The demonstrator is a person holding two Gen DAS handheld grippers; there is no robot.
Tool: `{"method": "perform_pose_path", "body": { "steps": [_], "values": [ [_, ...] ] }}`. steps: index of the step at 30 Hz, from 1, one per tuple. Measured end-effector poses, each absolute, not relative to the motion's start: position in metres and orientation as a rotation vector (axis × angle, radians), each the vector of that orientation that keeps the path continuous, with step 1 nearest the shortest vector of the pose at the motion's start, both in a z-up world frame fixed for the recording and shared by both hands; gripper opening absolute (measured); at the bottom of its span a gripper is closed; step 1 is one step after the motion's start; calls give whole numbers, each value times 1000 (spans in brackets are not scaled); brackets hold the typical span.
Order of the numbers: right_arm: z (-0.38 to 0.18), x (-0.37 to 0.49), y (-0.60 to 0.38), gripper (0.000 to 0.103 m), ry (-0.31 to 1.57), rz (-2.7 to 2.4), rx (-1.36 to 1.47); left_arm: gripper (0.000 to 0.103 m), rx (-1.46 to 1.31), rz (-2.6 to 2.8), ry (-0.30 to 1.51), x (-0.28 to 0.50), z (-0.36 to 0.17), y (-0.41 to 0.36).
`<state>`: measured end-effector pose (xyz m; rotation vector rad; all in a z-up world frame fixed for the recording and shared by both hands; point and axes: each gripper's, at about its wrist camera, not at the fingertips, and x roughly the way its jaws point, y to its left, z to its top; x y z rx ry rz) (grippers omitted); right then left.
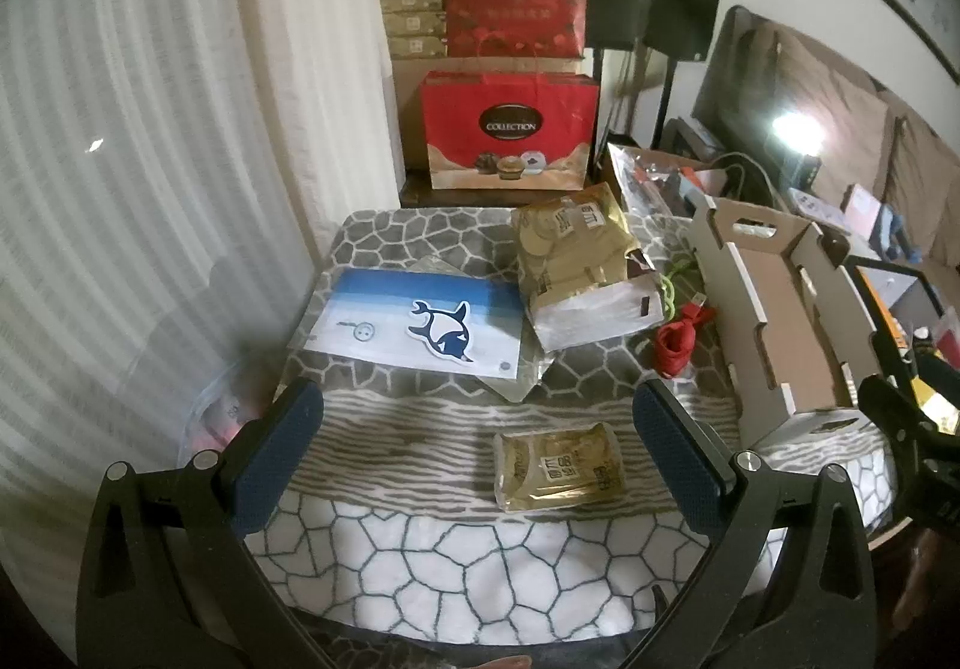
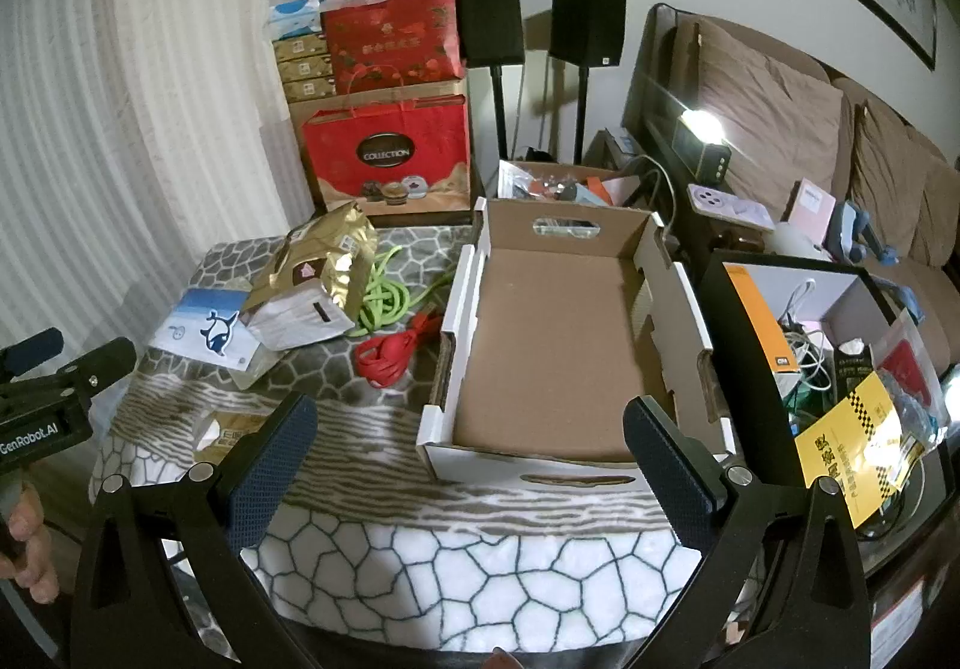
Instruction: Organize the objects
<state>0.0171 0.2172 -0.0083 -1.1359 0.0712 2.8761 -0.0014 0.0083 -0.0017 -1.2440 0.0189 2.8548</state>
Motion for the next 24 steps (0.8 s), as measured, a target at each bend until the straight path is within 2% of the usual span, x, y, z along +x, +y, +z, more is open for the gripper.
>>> {"method": "perform_pose_path", "body": {
  "steps": [24],
  "values": [
    [-9, 16, 218, 103, 75, 2876, -1139, 103, -1250, 2846, 28, -2, -4, 11]
  ]
}}
